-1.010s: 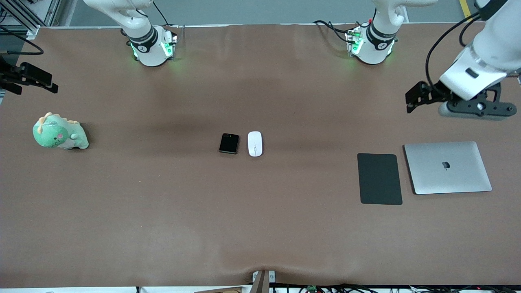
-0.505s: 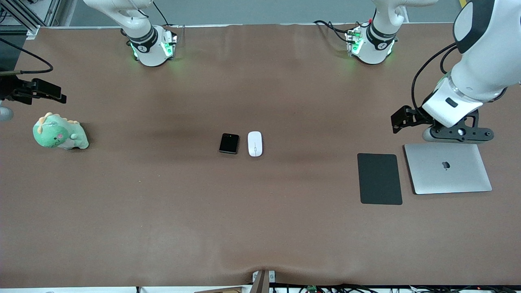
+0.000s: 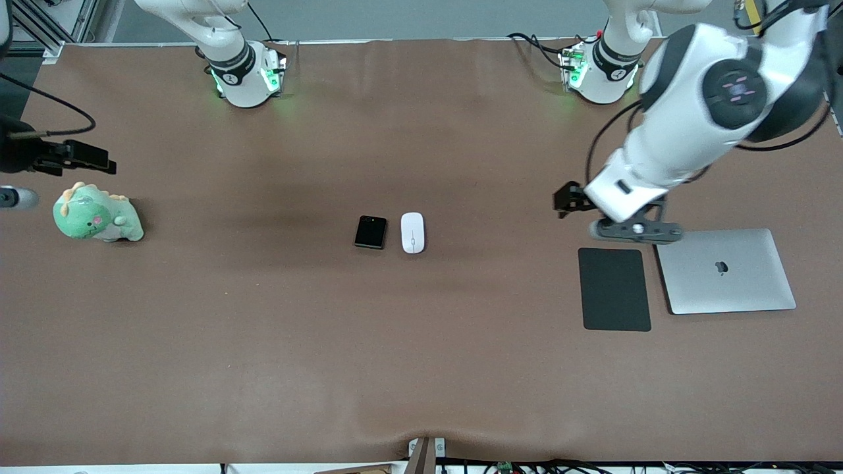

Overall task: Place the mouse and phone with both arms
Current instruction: 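Reach the left gripper down over the white mouse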

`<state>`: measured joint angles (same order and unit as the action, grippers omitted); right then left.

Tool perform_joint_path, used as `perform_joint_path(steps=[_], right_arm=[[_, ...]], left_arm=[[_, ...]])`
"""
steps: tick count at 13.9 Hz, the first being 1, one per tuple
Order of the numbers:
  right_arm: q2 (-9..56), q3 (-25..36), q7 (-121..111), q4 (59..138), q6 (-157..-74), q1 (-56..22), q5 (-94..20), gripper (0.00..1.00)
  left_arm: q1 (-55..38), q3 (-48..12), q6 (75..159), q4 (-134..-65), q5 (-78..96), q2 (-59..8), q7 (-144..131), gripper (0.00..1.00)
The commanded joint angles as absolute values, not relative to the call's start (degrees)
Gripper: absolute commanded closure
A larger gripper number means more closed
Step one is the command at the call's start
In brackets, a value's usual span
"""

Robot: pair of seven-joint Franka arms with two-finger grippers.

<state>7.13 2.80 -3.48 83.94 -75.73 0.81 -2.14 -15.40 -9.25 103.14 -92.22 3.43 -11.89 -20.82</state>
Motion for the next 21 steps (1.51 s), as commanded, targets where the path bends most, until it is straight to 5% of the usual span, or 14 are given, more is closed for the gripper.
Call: perform_joint_path(steps=[1, 16, 21], right_arm=[[8.0, 2.5, -3.5, 83.1, -75.0, 1.3, -3.4, 0.0], [9.9, 2.4, -3.3, 83.4, -71.0, -2.8, -4.0, 0.0], [10.4, 2.4, -3.3, 83.5, -70.8, -3.3, -4.0, 0.0]], left_arm=[[-19.1, -9.2, 106.0, -88.8, 4.5, -16.2, -26.9, 0.0], [-38.7, -9.1, 131.0, -88.5, 3.4, -36.9, -46.1, 0.0], [-40.5, -8.7, 132.2, -88.5, 1.8, -40.3, -46.2, 0.0]])
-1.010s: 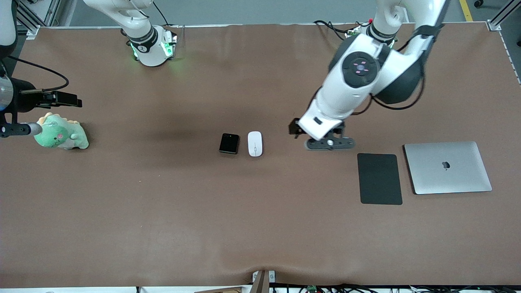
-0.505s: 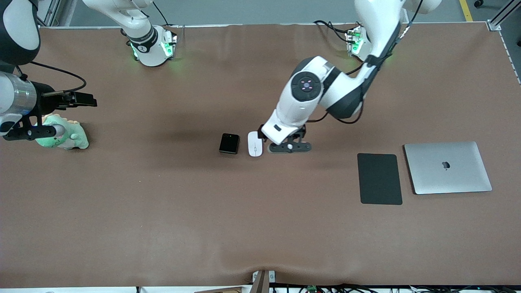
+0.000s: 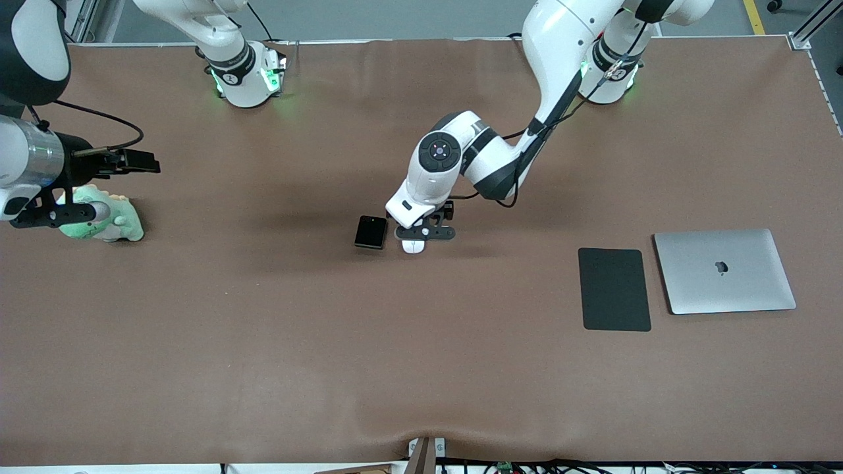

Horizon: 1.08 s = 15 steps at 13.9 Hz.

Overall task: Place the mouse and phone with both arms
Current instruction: 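Reach the left gripper down over the white mouse, then grasp the white mouse with the left gripper while the right gripper reaches the phone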

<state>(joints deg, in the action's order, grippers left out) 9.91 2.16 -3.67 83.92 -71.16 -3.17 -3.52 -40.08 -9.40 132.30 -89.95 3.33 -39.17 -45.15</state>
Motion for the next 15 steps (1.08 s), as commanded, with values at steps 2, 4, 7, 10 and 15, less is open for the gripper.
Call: perform_joint_path(steps=[2, 4, 7, 10, 15], right_arm=[[10.7, 2.4, -3.2, 83.5, -71.0, -3.4, -4.0, 0.0], [12.3, 2.4, -3.2, 83.0, -72.0, -3.5, -4.8, 0.0], [13.4, 2.4, -2.6, 83.2, -72.8, -4.6, -5.8, 0.0], [15.8, 2.4, 1.0, 83.1, -72.9, -7.6, -5.3, 0.0], [17.4, 2.4, 5.5, 83.9, -77.2, -12.4, -6.7, 0.0]], left_arm=[[-40.7, -8.8, 132.2, -88.5, -0.3, -41.0, -46.2, 0.0], [-41.0, -8.7, 132.2, -87.1, -0.4, -43.4, -46.3, 0.0], [-42.6, -8.0, 132.4, -82.8, -1.5, -47.5, -48.9, 0.0], [-44.3, -7.1, 132.5, -81.7, -3.6, -48.8, -51.3, 0.0], [-48.4, -2.8, 133.7, -81.6, -4.0, -50.1, -52.2, 0.0]])
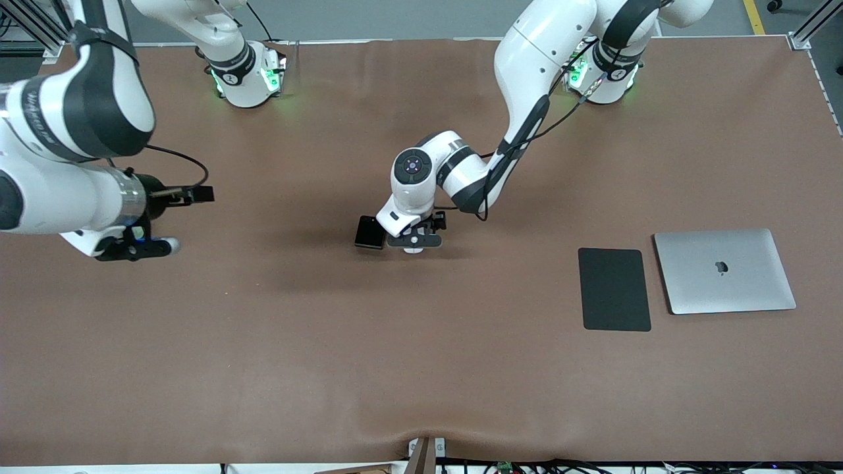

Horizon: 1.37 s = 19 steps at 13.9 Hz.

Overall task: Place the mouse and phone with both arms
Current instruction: 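Grasp the white mouse with the left gripper while the right gripper reaches the phone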

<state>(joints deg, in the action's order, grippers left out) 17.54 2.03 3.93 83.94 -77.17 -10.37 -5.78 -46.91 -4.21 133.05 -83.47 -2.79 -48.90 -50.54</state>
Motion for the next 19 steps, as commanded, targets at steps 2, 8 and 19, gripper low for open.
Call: perform_joint_path(steps=[2, 8, 19], right_arm=[[17.8, 2.3, 7.5, 84.9, -77.6, -13.7, -6.8, 0.0], [17.0, 2.3, 9.4, 94.0, -86.6, -14.5, -7.5, 0.0], [18.5, 2.3, 22.3, 108.1, -113.6, -27.2, -12.7, 0.0]], left_arm=[[-48.5, -2.8, 133.7, -81.6, -4.0, -50.3, -52.2, 0.0], [-48.2, -2.9, 132.2, -81.7, -3.8, -48.6, -52.2, 1.0], [-34.1, -3.2, 119.6, -82.3, -3.4, -36.0, -45.9, 1.0]])
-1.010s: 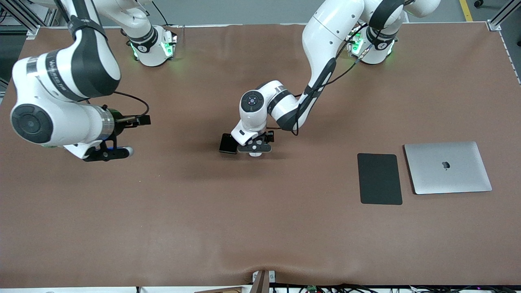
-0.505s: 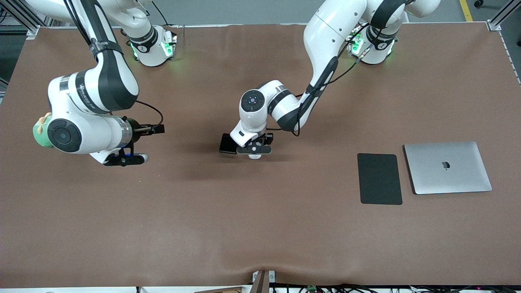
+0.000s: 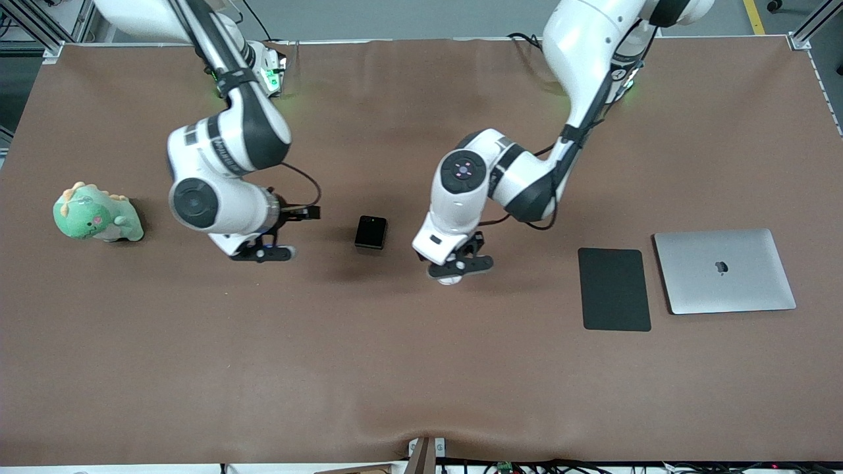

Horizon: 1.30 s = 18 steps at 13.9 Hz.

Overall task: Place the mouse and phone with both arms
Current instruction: 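Carry the mouse toward the grey pad while the right gripper lowers onto the phone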

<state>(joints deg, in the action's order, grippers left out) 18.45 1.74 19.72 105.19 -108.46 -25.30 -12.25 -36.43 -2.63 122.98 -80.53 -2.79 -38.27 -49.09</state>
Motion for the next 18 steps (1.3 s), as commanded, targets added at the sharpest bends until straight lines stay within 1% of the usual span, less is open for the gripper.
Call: perform_joint_path(steps=[1, 5, 13, 15, 18], right_arm=[[20.1, 2.3, 23.9, 108.7, -117.4, -28.5, -12.7, 0.0], [25.9, 2.3, 33.6, 109.2, -128.6, -35.2, -12.7, 0.0], [32.2, 2.4, 40.8, 109.2, -137.3, -39.8, -12.7, 0.0], [33.2, 2.4, 41.1, 109.3, -139.1, -40.1, -12.6, 0.0], [33.7, 2.4, 41.2, 109.7, -139.7, -40.1, -12.6, 0.0]], left_arm=[[-32.4, -3.3, 117.4, -82.3, -3.4, -35.8, -43.5, 1.0], [-24.9, -3.3, 111.4, -83.0, -3.4, -35.2, -33.4, 1.0], [-10.4, -3.3, 111.4, -88.6, -3.6, -35.1, -13.3, 1.0], [-8.2, -3.3, 113.8, -89.5, -3.9, -35.8, -12.0, 1.0], [-4.6, -3.2, 120.7, -89.7, -4.5, -38.3, -10.6, 1.0]])
